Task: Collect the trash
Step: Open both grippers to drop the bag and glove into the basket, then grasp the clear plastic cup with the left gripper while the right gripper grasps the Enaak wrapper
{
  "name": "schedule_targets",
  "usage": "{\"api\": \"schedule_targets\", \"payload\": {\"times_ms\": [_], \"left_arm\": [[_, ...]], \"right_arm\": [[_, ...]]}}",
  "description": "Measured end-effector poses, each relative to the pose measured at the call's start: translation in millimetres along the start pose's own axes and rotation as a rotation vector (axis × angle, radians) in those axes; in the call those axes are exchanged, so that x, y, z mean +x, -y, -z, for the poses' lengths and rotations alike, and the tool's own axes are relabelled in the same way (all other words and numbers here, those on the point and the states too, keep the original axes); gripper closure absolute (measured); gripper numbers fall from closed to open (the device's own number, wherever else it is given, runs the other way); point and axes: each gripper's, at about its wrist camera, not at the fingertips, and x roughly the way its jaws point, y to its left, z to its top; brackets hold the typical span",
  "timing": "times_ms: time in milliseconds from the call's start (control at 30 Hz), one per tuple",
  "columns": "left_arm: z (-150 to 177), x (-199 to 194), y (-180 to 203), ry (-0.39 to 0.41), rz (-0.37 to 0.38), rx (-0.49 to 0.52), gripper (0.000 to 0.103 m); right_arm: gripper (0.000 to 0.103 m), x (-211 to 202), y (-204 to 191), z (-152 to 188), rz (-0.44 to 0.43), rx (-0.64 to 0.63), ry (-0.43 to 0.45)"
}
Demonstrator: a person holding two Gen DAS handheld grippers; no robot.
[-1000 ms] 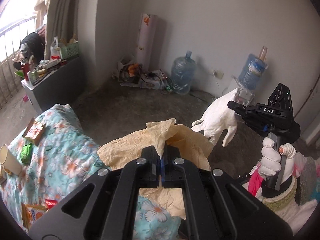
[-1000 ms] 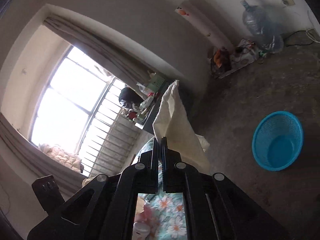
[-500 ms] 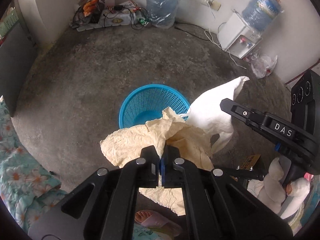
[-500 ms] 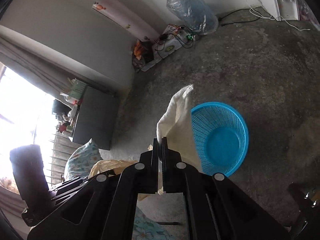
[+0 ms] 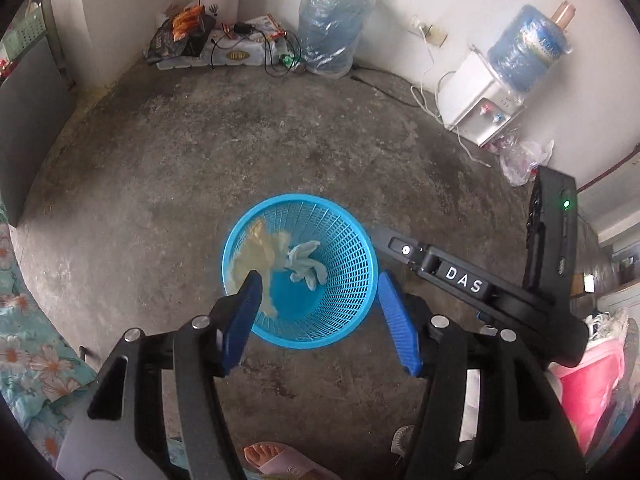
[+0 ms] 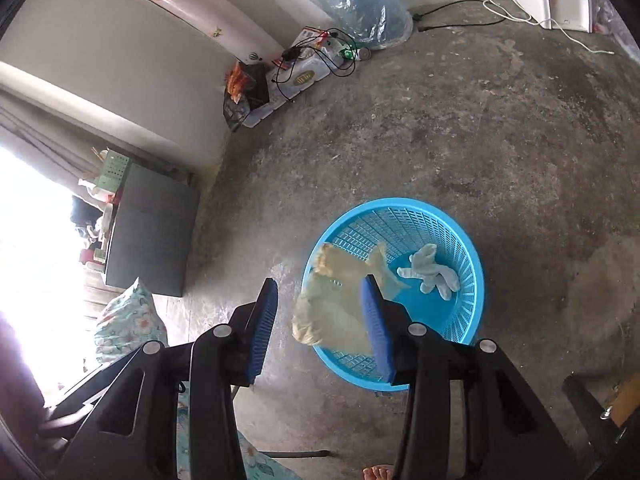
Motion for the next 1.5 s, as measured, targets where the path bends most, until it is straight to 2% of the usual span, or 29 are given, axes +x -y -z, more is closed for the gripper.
{"api": "schedule_targets", "payload": {"times_ms": [100,267,367,433,500,633,733,800,967,1100,1267,1367,1500], "left_arm": [[11.8,-56.7,-0.1,0.127,0.025,0.014,0.046],[52.6,-159.8,-6.8,0.295,0.060,0.048,0.046],[86.3,-213.9,-15.0,0.367,0.039,0.026,0.046],[110.6,-244.8,-23.7,0.393,0.034,-0.012,0.046],[139.6,-273.6,-32.8,0.420,0.009,-0.058,0.045],[204.8,-327.1,-52.5,0.525,-0.050,-0.146,0.040],[254.8,-359.0,-66.0,0.597,-0.094,-0.212,0.036],[284.9,-376.4,-78.1,0.635,-0.113,-0.267,0.035],[354.1,-420.5,-126.6,0.703,-0.166,-0.425,0.034],[403.7,-458.9,-180.1,0.746,-0.281,-0.559,0.034],[446.6,-493.9,-254.6,0.710,-0.382,-0.730,0.034],[462.7,-497.9,-301.8,0.660,-0.354,-0.812,0.034],[473.0,-483.0,-359.5,0.571,-0.293,-0.879,0.039]], "right_arm": [[0.059,-31.7,-13.2,14.3,-0.031,-0.054,0.045],[0.047,-96.1,-57.9,44.9,-0.036,-0.243,0.150],[0.033,-133.0,-91.1,70.4,-0.039,-0.379,0.220],[0.018,-155.8,-114.0,89.7,-0.041,-0.470,0.269],[0.008,-175.9,-134.4,113.1,-0.060,-0.558,0.313],[0.006,-203.4,-171.0,156.9,-0.090,-0.709,0.336],[0.006,-215.4,-193.2,184.4,-0.100,-0.786,0.333],[0.006,-225.1,-207.5,199.4,-0.140,-0.815,0.332],[0.006,-236.0,-244.9,234.8,-0.298,-0.842,0.231],[0.006,-230.8,-276.6,260.8,-0.413,-0.868,0.127],[0.011,-210.9,-328.6,302.2,-0.518,-0.936,-0.031],[0.014,-189.4,-364.5,321.8,-0.578,-0.990,-0.169],[0.015,-153.8,-416.9,352.8,-0.635,-1.082,-0.392]]}}
